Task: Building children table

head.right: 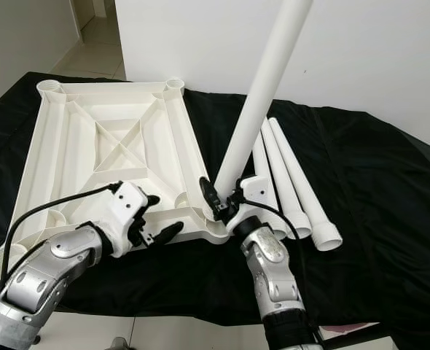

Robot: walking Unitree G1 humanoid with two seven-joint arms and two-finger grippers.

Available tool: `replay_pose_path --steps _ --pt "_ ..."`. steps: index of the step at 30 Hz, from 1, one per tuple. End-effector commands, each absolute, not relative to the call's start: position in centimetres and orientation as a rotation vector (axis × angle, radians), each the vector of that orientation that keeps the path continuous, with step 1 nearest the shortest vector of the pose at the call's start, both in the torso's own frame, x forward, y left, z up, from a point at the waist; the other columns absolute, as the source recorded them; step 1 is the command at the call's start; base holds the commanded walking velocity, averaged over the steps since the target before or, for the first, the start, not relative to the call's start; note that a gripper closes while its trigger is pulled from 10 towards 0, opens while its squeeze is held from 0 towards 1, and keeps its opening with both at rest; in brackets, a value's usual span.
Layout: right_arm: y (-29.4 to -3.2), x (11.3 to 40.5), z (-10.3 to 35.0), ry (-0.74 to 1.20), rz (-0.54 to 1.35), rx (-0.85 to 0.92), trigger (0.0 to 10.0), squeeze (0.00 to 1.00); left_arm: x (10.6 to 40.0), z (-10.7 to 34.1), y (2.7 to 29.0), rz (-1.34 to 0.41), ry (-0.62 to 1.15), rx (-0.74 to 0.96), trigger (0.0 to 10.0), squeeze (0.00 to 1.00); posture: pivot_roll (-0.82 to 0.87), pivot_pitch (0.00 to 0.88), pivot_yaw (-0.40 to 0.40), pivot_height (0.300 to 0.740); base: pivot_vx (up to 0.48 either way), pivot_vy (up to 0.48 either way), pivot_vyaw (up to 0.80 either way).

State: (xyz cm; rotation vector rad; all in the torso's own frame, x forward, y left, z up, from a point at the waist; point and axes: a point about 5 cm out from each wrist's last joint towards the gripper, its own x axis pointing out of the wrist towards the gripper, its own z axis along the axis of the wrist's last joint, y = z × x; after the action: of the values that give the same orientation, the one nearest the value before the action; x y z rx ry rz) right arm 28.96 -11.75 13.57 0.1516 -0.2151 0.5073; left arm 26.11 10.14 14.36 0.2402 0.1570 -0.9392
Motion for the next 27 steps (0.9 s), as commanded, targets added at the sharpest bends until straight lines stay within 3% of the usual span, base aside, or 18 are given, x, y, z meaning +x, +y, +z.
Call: replay_pose_path --steps 1,12,27 --pt "-12.5 28.5 11.6 -0.122 0.488 0.161 10.0 0.0 25.4 14.0 9.8 -1.035 0.187 0.24 10.0 0.0 0.07 0.073 -0.07 0.74 0.0 0.0 0.0" --pt "-13.5 27.8 10.5 -0.077 0.494 0.102 10.0 0.0 25.2 14.0 9.7 -1.058 0.194 0.235 10.0 0.0 0.07 0.07 -0.063 0.74 0.0 0.0 0.0" --pt "-12.9 27.0 10.4 -0.066 0.573 0.074 10.0 0.0 23.6 13.6 10.1 -1.199 0.257 0.259 10.0 0.0 0.07 0.064 -0.06 0.74 0.0 0.0 0.0"
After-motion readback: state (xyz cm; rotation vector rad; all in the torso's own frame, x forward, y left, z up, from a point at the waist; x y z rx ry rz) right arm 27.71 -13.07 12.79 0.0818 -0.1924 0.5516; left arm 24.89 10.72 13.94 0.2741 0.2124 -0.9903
